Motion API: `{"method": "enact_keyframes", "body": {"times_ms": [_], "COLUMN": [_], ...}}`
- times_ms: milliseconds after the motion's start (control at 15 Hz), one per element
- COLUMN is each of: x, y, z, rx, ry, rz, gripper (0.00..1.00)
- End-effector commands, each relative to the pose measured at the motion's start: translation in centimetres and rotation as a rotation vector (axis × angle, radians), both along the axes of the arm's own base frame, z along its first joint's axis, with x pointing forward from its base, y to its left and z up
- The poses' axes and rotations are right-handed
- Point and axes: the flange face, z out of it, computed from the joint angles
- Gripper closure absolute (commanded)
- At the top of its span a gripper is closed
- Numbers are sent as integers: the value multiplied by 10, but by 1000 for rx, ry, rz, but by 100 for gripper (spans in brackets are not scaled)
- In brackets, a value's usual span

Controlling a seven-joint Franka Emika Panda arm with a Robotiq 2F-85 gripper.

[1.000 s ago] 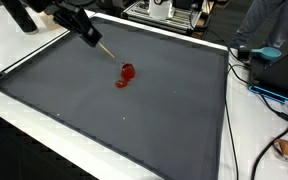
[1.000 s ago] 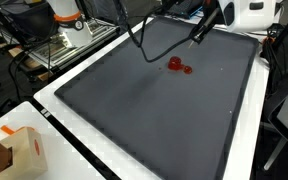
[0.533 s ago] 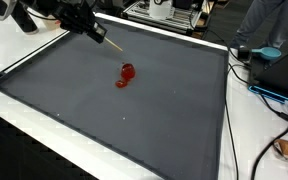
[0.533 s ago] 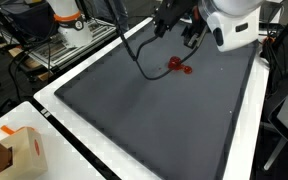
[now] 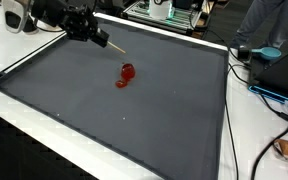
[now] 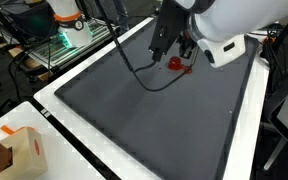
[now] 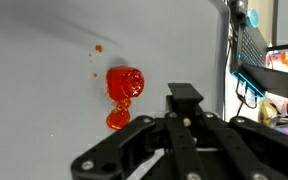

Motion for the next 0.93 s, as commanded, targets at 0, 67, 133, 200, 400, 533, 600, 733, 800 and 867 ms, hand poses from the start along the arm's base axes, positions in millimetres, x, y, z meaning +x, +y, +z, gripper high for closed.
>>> {"method": "enact_keyframes", "body": {"times_ms": [0,67,133,200,400,533,600,733,800,867], "x": [-8,-8,-9,-9,-10,-12,-12,-14,-15,-16], "y": [-5,-7,-7,-7,-9,-9,-10,-10,-10,-10], "z": [-13,-17,-21,-25,-38,-45,-47,-53,-55,-57], "rx": [71,80,89,95,113,128,143,154,159,162], "ry": [-43,-62,-73,-88,-121,-143,-156,-171,-178,-181], "rz": [21,23,32,33,22,10,-8,-21,-29,-34], "gripper": [97,97,97,97,97,97,97,97,97,97]}}
